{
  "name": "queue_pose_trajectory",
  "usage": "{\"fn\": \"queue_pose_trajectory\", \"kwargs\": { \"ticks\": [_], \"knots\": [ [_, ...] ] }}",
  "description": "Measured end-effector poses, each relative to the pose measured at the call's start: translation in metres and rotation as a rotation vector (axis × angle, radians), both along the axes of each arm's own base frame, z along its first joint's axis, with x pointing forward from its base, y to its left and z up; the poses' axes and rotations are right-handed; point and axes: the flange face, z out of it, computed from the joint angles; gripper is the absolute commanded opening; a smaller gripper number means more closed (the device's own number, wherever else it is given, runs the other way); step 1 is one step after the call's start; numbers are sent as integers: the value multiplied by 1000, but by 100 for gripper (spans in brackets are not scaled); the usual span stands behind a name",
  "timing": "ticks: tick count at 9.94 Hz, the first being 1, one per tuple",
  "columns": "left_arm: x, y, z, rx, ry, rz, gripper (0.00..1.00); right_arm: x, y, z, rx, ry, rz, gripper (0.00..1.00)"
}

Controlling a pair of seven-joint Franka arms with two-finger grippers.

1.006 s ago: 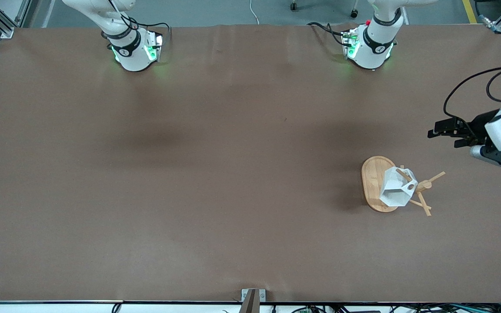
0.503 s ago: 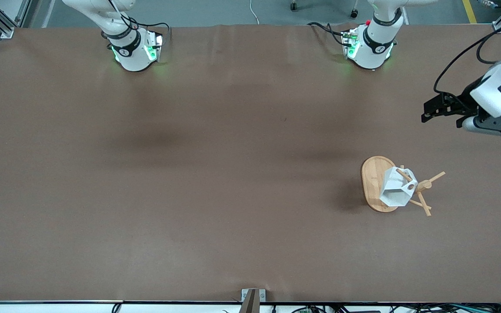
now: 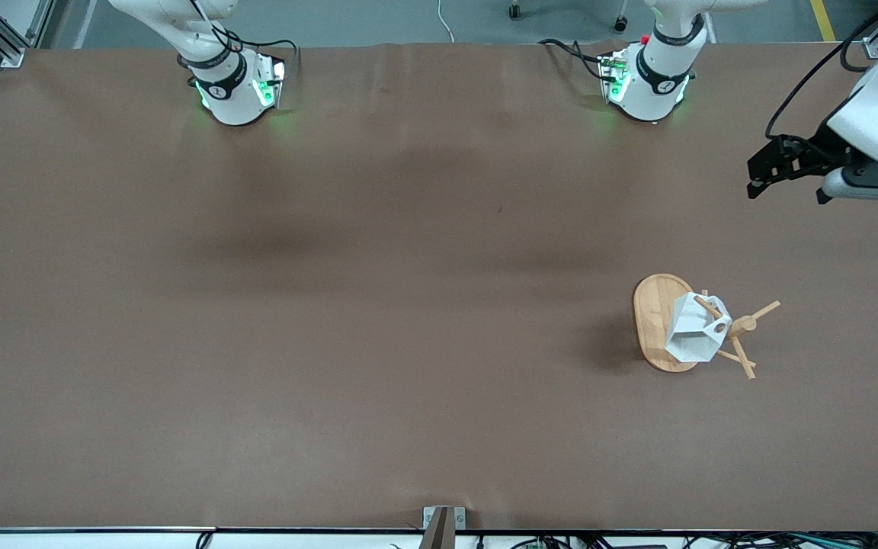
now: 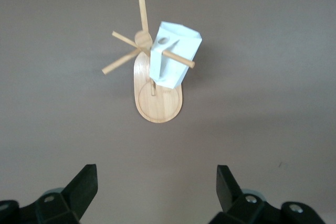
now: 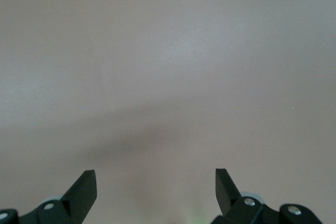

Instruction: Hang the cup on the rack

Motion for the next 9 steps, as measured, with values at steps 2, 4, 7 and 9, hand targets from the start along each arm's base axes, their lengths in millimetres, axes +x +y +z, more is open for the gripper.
{"fn": "queue_pose_trajectory", "kwargs": {
  "ticks": [2,4,7,9],
  "knots": [
    [1,0,31,-1,27,-4,100,0,0,0,-2,-1,0,100],
    [4,0,37,-1,71,-6,100,0,0,0,1,-4,0,100],
    [3,-4,30,1,113,6,100,0,-1,0,1,-4,-2,100],
    [3,-4,29,1,113,8,100,0,-3,0,1,-4,-5,100]
  ]
}}
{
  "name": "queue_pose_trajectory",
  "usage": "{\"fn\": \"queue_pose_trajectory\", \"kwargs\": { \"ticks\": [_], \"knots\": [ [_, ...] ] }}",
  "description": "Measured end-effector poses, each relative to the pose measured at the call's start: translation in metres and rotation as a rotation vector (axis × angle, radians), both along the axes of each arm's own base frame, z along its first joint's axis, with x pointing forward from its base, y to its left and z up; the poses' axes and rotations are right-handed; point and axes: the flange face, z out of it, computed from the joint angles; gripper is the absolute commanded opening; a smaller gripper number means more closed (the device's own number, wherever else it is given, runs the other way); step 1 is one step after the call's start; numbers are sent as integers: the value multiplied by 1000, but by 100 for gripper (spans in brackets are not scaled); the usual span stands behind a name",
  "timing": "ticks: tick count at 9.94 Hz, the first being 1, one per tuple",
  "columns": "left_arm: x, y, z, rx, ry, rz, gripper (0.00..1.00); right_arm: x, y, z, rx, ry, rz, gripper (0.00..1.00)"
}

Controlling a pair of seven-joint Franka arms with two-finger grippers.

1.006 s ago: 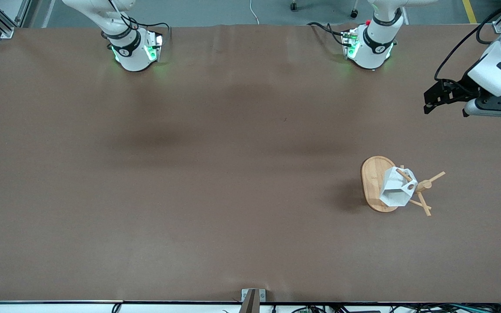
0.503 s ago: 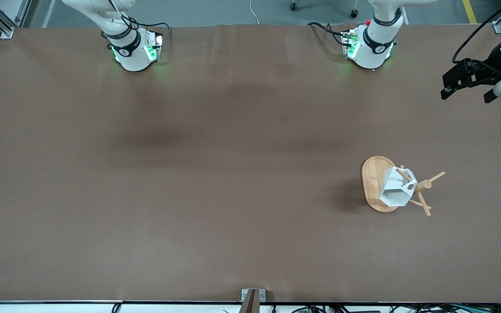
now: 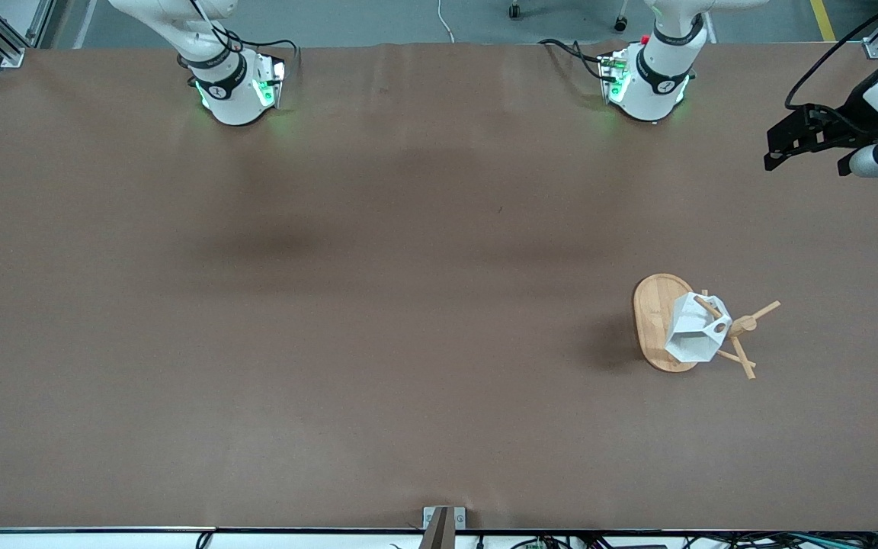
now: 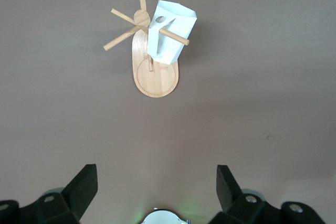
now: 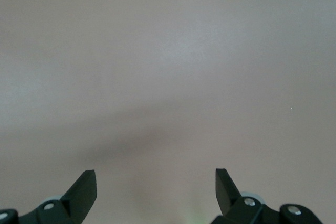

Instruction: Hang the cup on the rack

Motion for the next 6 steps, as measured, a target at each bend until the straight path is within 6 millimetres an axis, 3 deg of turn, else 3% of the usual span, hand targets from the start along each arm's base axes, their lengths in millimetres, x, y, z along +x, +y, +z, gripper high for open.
{"fn": "queue_pose_trajectory", "kwargs": {
  "ticks": [6],
  "knots": [
    [8,12,-2,-5,-41,24,100,0,0,0,0,0,-1,100]
  ]
}}
